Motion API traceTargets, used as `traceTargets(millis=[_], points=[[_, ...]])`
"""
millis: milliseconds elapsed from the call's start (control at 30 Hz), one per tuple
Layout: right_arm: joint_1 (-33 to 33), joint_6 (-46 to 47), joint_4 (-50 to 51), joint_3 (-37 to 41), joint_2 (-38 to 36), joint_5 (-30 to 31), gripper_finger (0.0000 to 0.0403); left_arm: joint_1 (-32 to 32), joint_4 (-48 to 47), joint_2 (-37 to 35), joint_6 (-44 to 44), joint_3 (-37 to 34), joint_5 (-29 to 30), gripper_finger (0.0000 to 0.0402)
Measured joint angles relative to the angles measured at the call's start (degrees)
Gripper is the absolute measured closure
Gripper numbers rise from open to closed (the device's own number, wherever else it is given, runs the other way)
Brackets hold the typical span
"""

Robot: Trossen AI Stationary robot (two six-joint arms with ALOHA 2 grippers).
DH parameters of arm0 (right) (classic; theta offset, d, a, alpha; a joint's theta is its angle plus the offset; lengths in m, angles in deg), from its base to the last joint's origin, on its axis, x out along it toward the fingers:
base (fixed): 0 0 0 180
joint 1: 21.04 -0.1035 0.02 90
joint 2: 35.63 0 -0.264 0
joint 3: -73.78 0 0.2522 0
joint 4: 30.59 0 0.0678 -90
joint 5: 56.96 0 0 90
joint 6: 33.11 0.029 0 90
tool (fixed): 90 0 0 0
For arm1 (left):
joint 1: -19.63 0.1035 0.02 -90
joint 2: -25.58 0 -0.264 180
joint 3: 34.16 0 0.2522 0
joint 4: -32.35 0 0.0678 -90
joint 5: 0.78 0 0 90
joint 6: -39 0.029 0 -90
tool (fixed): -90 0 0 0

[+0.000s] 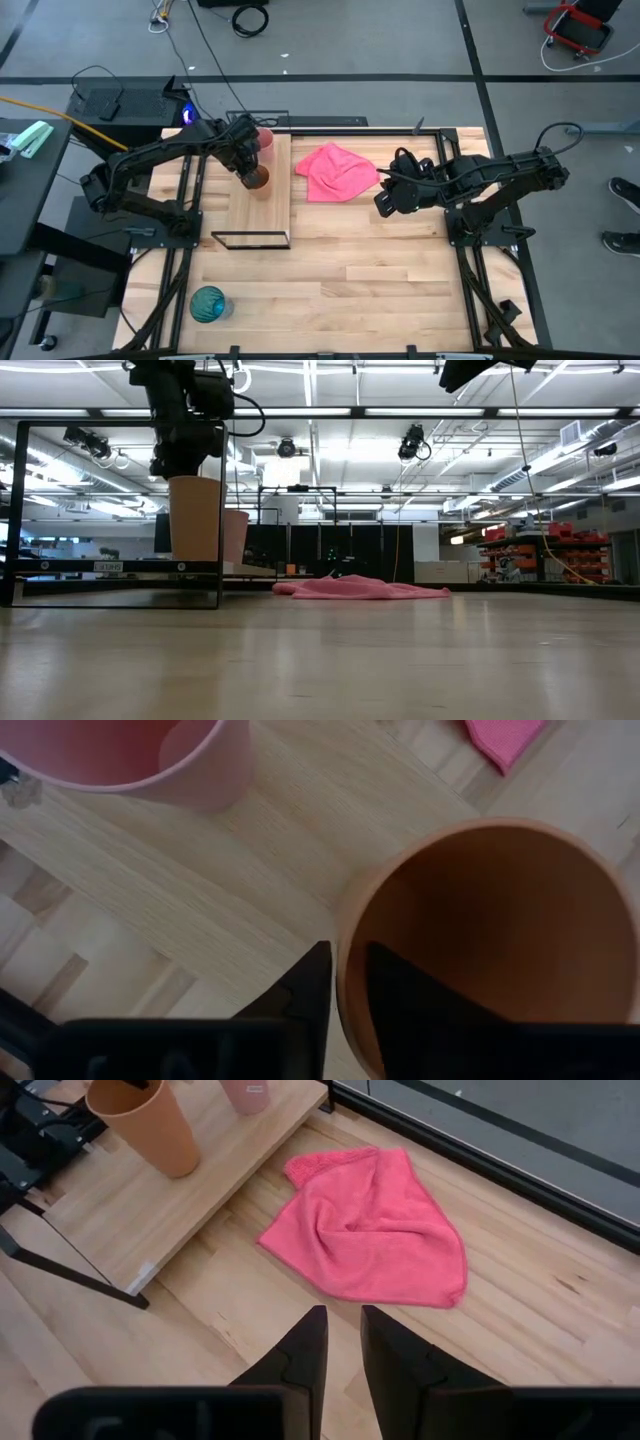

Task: Stack small to large cups/mugs on shelf
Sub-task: Put the orange cup on the shelf, then put the blue cup on the shelf

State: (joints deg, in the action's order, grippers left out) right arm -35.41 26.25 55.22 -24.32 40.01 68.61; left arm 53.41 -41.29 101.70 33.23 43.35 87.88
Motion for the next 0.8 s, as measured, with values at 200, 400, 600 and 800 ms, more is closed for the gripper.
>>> traceTargets(millis=[200,400,600,800], points=[[0.0,0.0,0.0,0.0,0.0,0.0,0.0330,0.0,0.0,0.0,-1.1,0.0,0.0,0.0299],[0.0,0.0,0.0,0.0,0.0,0.0,0.0330,0.1,0.2,-2.4,-2.3,0.1,-0.1,0.0277],[0.0,0.0,0.0,0.0,0.0,0.0,0.0330,0.2,0.1,-7.5,-4.6,0.1,-0.1,0.0259],[0.0,-1.5,0.0,0.0,0.0,0.0,0.0330,-0.3,-0.7,-13.9,-10.5,0.1,-0.2,0.0251]])
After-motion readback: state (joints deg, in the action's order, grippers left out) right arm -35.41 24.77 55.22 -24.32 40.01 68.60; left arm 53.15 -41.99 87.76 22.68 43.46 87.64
